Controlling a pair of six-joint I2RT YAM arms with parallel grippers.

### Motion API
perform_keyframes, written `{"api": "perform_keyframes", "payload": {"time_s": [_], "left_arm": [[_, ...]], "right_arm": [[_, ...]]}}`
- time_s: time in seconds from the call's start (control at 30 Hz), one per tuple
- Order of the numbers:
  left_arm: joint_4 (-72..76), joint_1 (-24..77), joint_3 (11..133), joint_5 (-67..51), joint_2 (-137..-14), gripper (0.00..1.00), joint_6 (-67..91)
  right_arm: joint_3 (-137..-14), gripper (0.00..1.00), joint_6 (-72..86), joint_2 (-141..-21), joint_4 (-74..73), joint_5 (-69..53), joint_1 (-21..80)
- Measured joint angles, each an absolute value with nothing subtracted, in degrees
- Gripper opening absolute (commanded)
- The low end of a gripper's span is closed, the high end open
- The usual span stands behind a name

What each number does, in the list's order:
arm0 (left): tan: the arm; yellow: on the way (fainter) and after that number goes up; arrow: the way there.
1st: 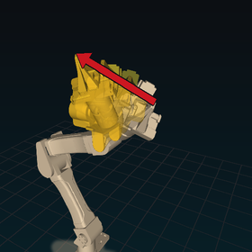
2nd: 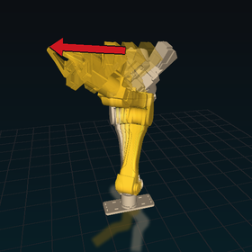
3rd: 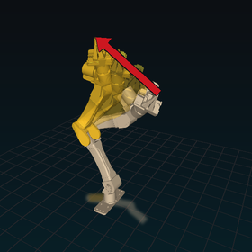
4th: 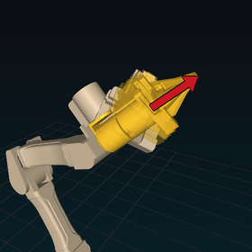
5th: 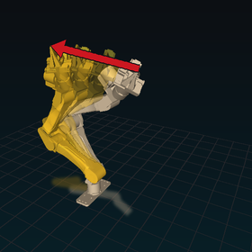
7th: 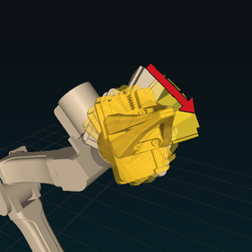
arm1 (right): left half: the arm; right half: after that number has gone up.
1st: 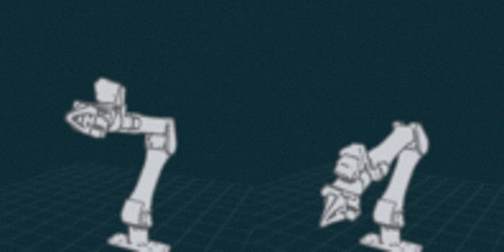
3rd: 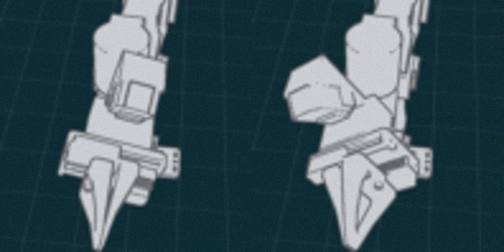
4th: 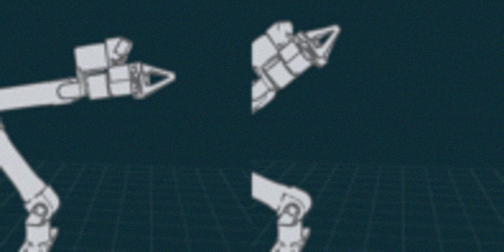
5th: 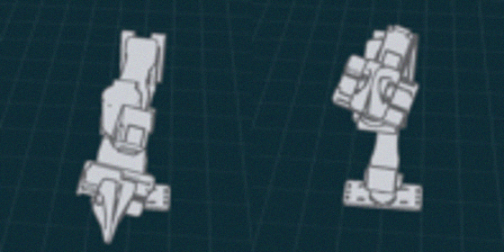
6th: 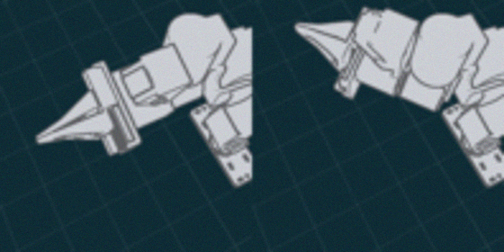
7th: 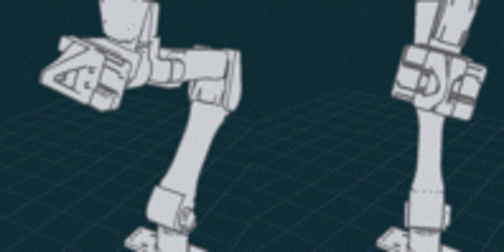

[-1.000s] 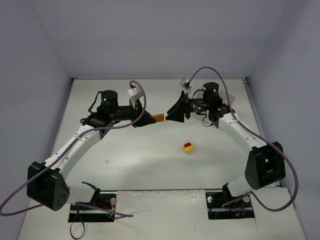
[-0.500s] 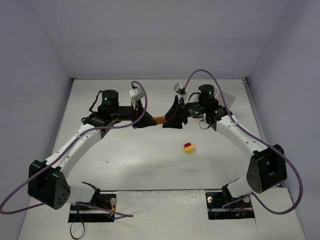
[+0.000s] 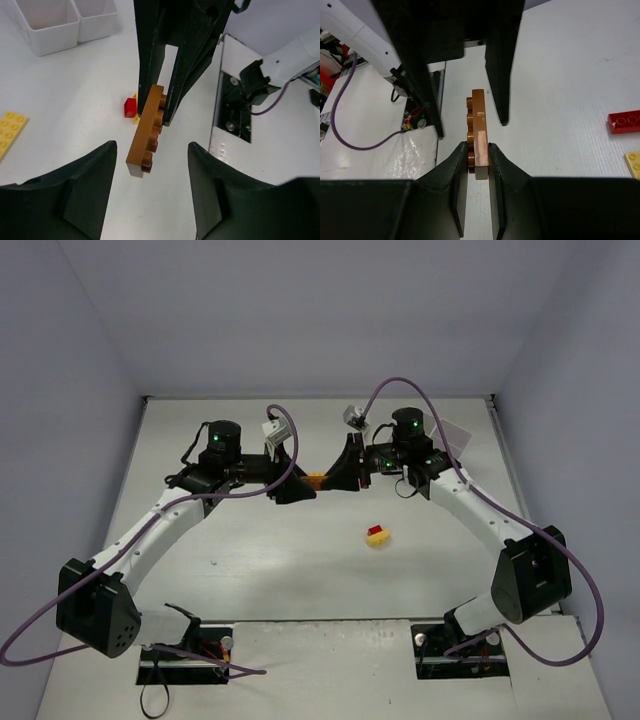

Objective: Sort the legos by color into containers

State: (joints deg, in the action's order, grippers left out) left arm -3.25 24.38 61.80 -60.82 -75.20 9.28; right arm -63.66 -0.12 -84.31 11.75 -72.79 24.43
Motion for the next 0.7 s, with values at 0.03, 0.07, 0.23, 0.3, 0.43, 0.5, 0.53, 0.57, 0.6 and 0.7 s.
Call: {"api": "perform_keyframes", "payload": {"time_s": [0.03, 0.07, 0.23, 0.3, 0.43, 0.5, 0.53, 0.57, 0.6, 0.7], "left_arm": [[-3.84, 24.47, 61.82, -59.57, -75.2, 0.58, 9.45], [-4.29, 24.49, 61.82, -58.5, -75.2, 0.6, 9.32], [-5.06, 24.47, 61.78, -50.35, -75.2, 0.73, 10.11], [-5.06, 24.47, 61.39, -46.68, -75.09, 0.73, 10.76], [-5.58, 24.03, 59.68, -39.77, -74.3, 0.73, 12.19], [-6.26, 23.46, 58.87, -36.29, -73.52, 0.73, 12.51], [-6.55, 23.18, 58.39, -34.57, -72.93, 0.73, 12.56], [-7.11, 23.05, 58.0, -33.01, -72.29, 0.73, 12.62], [-7.42, 22.83, 57.56, -31.53, -71.61, 0.73, 12.6], [-8.38, 22.63, 56.14, -26.74, -69.28, 0.73, 12.56]], "right_arm": [[-63.53, 0.0, -0.3, -84.31, 11.68, -71.64, 24.43], [-63.33, 0.0, -0.45, -84.31, 11.57, -70.46, 24.25], [-59.77, 0.0, -1.15, -84.18, 10.87, -62.85, 20.95], [-57.71, 0.0, -1.15, -83.66, 10.2, -58.96, 18.65], [-54.74, 0.0, -0.64, -81.12, 8.36, -49.69, 13.5], [-53.69, 0.0, 0.05, -79.24, 7.86, -44.05, 11.18], [-53.17, 0.0, 0.36, -78.28, 7.75, -41.82, 10.41], [-52.8, 0.0, 0.67, -77.38, 7.62, -39.88, 9.98], [-52.45, 0.0, 0.97, -76.6, 7.51, -38.13, 9.67], [-51.79, 0.0, 1.85, -74.96, 7.38, -33.85, 9.02]]}}
